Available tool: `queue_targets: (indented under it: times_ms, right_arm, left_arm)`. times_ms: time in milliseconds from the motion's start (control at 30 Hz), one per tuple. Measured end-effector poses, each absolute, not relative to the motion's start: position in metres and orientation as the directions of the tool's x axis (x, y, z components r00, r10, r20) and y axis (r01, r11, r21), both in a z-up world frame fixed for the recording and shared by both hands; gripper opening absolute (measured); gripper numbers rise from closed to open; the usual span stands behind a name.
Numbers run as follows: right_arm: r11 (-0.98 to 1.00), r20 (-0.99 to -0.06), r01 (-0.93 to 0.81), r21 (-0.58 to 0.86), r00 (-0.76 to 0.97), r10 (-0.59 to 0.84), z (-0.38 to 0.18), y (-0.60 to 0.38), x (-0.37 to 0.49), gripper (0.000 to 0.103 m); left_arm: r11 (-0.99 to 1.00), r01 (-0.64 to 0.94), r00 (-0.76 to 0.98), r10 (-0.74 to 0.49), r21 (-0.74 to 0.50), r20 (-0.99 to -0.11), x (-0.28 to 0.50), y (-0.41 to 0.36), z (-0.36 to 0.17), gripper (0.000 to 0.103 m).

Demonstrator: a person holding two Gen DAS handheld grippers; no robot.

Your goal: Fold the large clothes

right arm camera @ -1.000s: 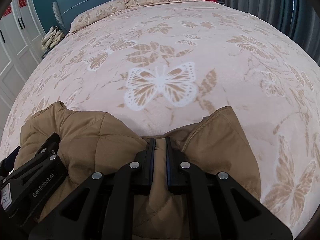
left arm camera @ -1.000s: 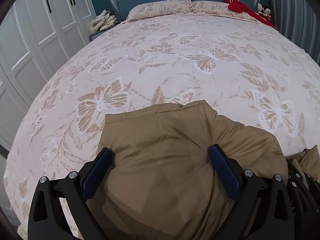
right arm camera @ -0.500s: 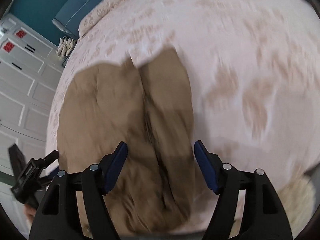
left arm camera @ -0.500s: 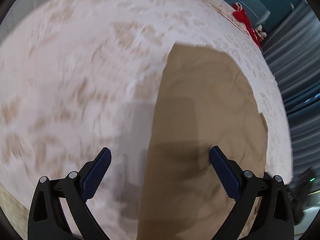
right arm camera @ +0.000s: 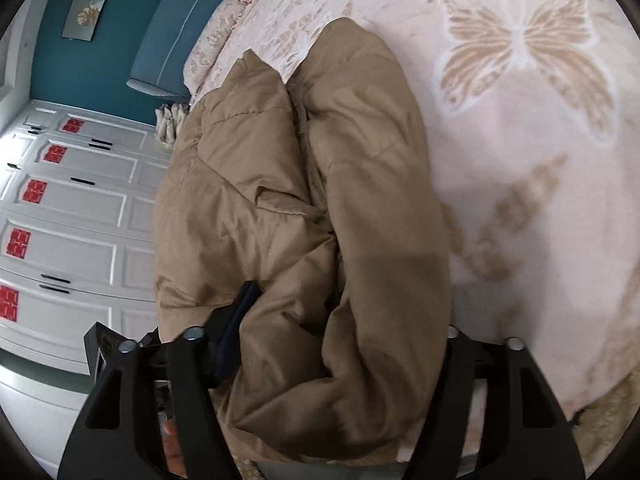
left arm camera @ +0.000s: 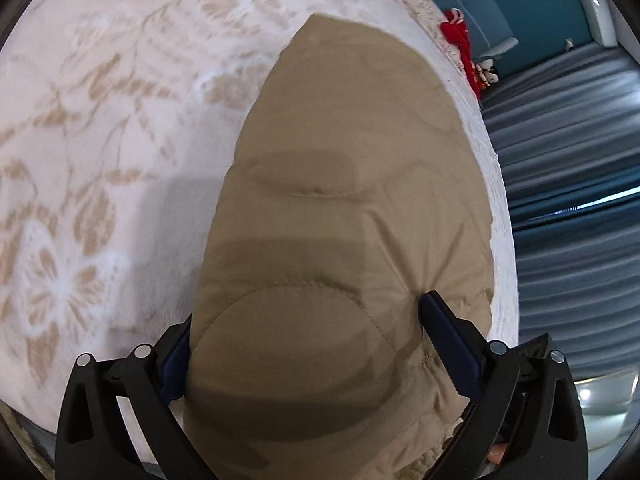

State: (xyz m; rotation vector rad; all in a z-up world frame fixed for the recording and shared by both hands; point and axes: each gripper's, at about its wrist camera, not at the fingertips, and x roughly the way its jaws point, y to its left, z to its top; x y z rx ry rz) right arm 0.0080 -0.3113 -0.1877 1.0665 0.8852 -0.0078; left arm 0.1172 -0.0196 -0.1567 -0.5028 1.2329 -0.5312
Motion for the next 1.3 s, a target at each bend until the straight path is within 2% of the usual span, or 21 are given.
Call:
queue_targets:
  times_ms: [67,167,267,567,800,1033,1100,1300]
  right_arm:
    - [0.513,-0.618,0.392,0.764,0.672,0.408,-0.186,-0.309,0.015,0.04]
    - [0.609,-0.642,0.347,0.713,0.672,0.369,-0.168,-0.297,0.03,0.025]
    - [0.704,-0.654,0.294,0.646,0.69,0.312,-0.141,-0.283,0.051,0.018]
    - [0.847,-0.635,0.153,0.508,0.731,0.249,-0.095,-0.235,0.15,0.017]
    - [0.907,-0.68,0.094,0.41,0.694,0.235,-0.109,-0.196,0.224,0.017]
    - [0.928,-0.716,0.082,0.363,0.661,0.222,-0.134,-0.18,0.251,0.017]
    - [0.934,-0.727,0.081,0.348,0.652,0.214,-0.138,-0.179,0.252,0.019]
    - [0.935,-0.769,0.131,0.331,0.611,0.186,-0.13,-0.184,0.24,0.037]
  left_arm:
    - [0.795,0.167,0.281,-0.605,-0.583,-0.745,0.118,-0.026,-0.144,0.088]
    - [0.811,0.238,0.329,-0.585,-0.535,-0.741,0.122,-0.029,-0.13,0.08]
    - [0.814,0.263,0.372,-0.581,-0.519,-0.724,0.134,-0.022,-0.118,0.075]
    - [0.857,0.266,0.498,-0.514,-0.441,-0.698,0.201,0.013,-0.092,0.072]
    - [0.882,0.233,0.541,-0.468,-0.409,-0.699,0.259,0.043,-0.105,0.071]
    - [0.89,0.221,0.537,-0.453,-0.4,-0.712,0.282,0.057,-0.132,0.072]
    - [0.895,0.222,0.542,-0.443,-0.387,-0.714,0.28,0.056,-0.137,0.073]
    - [0.914,0.155,0.519,-0.398,-0.374,-0.757,0.272,0.062,-0.131,0.08]
